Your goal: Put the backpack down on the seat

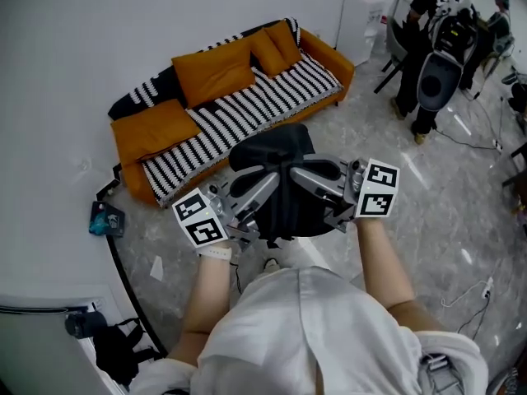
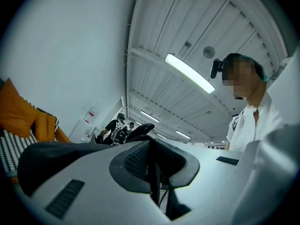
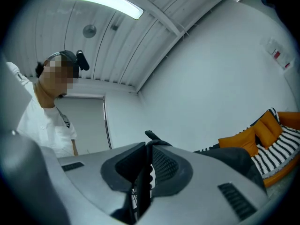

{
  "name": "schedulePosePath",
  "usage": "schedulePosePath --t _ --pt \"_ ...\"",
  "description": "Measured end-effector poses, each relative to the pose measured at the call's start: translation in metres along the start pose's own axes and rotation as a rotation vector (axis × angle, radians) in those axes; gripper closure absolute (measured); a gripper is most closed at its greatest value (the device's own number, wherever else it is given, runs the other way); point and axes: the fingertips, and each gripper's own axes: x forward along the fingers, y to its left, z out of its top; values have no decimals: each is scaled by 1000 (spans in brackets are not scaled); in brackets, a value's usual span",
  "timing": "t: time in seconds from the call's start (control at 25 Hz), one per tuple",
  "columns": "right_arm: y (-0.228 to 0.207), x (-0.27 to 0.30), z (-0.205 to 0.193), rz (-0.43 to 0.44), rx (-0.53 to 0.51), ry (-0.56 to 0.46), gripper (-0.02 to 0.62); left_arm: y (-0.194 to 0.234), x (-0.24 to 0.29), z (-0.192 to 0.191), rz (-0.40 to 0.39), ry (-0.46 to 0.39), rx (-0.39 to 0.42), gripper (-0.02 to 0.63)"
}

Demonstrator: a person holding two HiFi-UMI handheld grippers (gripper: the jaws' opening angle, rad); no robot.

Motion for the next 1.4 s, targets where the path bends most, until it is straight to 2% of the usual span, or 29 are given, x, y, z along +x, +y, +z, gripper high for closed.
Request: schedulePosePath --t 0.4,0.68,0.88,1.08,1.4 --pt "-32 5 -10 -13 65 22 543 33 2 -6 18 17 -58 558" --pt "-39 26 -26 -31 83 30 541 48 -22 -7 13 22 -81 558" --pt "-79 48 -12 -41 121 58 541 89 -15 16 43 30 -104 558" --pt "-114 61 1 -21 114 63 540 123 -6 31 74 31 -98 558" --pt "-126 57 -23 13 98 57 537 136 -11 9 85 47 -81 558"
